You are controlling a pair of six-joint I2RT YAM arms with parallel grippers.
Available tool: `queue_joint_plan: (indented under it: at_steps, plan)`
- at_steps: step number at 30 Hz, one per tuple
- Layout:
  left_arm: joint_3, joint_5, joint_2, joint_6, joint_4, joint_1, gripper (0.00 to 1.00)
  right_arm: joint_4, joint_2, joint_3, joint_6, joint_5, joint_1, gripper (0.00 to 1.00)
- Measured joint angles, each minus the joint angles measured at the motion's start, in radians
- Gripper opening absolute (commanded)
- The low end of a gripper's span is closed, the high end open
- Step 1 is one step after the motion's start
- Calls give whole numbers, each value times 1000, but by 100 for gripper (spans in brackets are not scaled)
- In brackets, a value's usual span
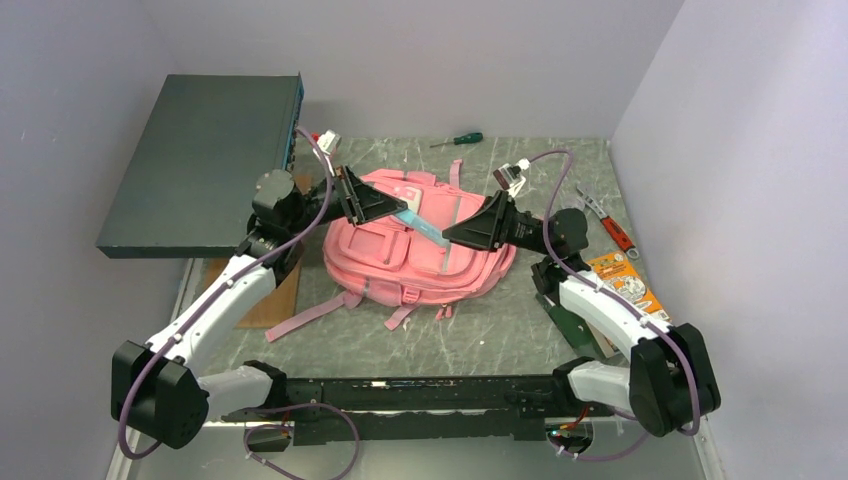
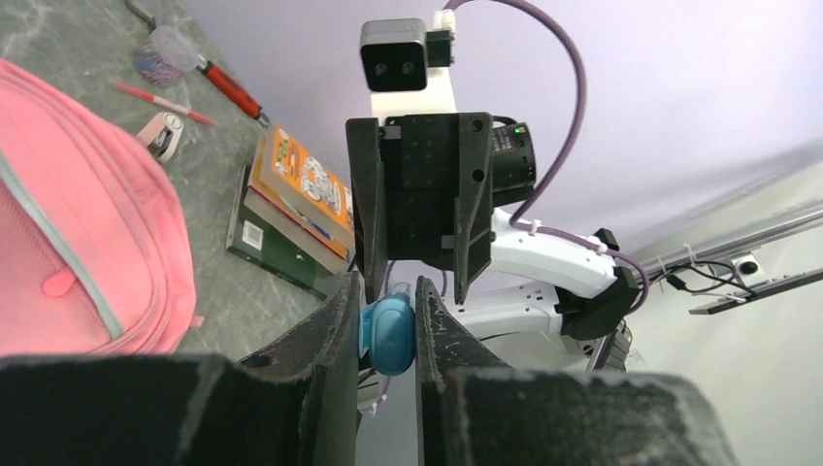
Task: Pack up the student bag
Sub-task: Pick up the stationery from the center of the board.
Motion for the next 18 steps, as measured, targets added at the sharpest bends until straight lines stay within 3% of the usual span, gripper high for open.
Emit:
queue_joint_plan:
  at_steps: [7, 10, 11, 13, 14, 16, 18]
  plan:
    - [0, 3, 1, -44, 61, 0, 0, 192, 70, -14, 132, -1, 27, 44]
    - [0, 4, 3, -57, 77, 0, 0, 246, 93, -14, 166, 0, 42, 22]
    - [0, 6, 4, -61, 81, 0, 0, 259, 98, -14, 174, 0, 46, 3]
    - [0, 7, 5, -65, 88, 0, 4, 278, 103, -14, 182, 0, 53, 0]
    - [0, 6, 5, -68, 87, 0, 17, 283, 105, -14, 184, 1, 53, 0]
    - [5, -3, 3, -48, 49, 1, 58, 268, 103, -14, 166, 0, 51, 0]
    - [49, -57, 0, 43, -102, -2, 96, 178, 85, -14, 108, 6, 40, 0]
